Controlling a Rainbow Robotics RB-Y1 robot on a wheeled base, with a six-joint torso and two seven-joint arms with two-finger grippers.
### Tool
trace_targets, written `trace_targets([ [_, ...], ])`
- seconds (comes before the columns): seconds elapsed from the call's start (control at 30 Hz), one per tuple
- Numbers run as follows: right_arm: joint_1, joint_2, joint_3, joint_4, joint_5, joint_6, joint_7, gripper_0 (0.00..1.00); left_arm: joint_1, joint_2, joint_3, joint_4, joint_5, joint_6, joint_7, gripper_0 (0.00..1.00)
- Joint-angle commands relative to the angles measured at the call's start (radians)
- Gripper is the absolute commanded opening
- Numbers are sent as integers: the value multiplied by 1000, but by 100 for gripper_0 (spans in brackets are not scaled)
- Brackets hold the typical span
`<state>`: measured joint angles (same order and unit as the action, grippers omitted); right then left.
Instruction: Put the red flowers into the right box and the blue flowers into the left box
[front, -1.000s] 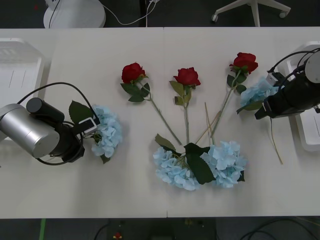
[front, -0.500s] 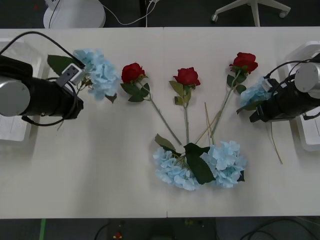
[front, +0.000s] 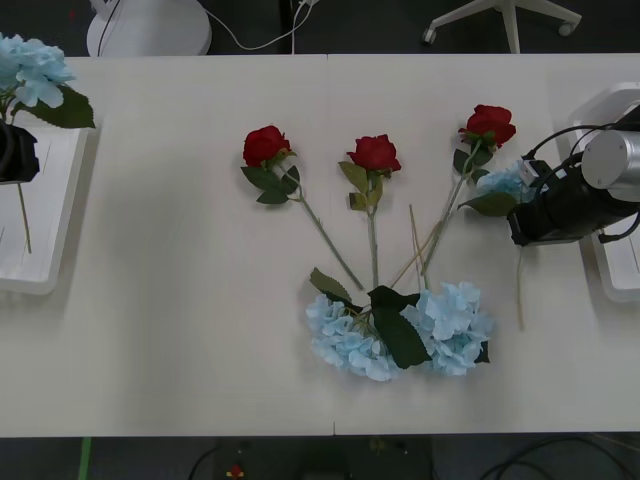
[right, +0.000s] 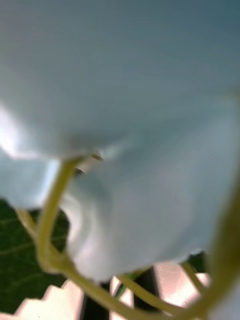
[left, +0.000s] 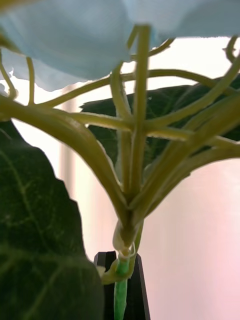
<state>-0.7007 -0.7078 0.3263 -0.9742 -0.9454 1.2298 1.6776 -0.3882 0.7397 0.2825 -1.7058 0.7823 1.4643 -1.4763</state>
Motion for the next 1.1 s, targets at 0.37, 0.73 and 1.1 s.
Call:
trace_targets([
  [0.37,-146,-59,-89,-4,-214,132,157,0,-149,201,-82,462,-29,-173,7,0],
  [0.73,-212,-59,-24,-241,-667,40,349,0,-212,201,-335,626,-75,-438,18,0],
  [1.1,-280,157,13,-356,-793,-69,346,0,-212,201,-368,692,-132,-486,-9,0],
])
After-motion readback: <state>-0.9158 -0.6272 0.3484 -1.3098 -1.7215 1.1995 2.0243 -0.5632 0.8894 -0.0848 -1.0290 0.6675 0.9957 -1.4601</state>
